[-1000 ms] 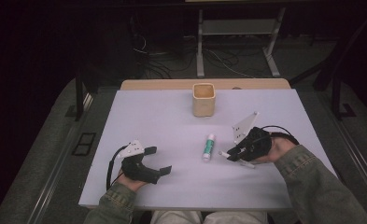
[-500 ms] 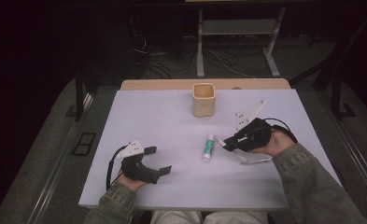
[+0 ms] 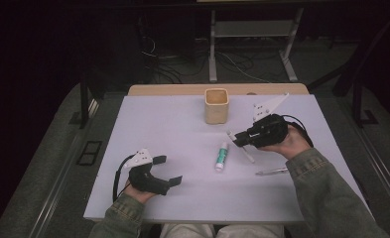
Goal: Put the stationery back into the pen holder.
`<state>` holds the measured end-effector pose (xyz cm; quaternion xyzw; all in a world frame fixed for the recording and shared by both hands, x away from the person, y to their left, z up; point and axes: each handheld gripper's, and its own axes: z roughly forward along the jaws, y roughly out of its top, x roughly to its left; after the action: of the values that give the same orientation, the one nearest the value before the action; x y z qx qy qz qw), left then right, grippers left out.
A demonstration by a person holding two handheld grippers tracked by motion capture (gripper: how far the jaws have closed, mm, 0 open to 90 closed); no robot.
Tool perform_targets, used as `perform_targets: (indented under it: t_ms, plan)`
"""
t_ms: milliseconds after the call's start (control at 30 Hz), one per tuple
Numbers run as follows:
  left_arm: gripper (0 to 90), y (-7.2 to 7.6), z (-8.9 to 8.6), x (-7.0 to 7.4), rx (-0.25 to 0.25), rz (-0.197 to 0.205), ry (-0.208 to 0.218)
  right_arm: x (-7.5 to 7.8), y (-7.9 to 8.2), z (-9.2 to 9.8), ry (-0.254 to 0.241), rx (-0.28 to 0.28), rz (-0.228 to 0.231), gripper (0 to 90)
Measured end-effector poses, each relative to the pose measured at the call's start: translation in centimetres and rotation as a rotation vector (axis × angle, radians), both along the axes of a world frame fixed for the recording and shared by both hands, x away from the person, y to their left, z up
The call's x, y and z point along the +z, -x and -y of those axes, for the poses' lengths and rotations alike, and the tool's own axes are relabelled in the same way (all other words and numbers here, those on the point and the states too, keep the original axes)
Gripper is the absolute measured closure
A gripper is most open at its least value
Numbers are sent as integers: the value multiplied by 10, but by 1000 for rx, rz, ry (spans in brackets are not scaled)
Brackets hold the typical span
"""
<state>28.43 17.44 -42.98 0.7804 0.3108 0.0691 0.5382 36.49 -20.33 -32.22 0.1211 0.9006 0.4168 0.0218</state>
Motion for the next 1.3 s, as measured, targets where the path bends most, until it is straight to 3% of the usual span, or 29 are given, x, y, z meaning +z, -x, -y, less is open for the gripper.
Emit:
perform_targets:
  t_ms: [133,600,1300]
  plan:
    - [0,0,0,0,-1,0,1,4,-9,-2,-48,-25,-12,779]
    - [0,1,0,1,-10,0,14,21,-37,-10,-125,-92,-9,779]
    - [0,1,-1,1,-20,-2,18,57,-77,-35,-175,-122,20,779]
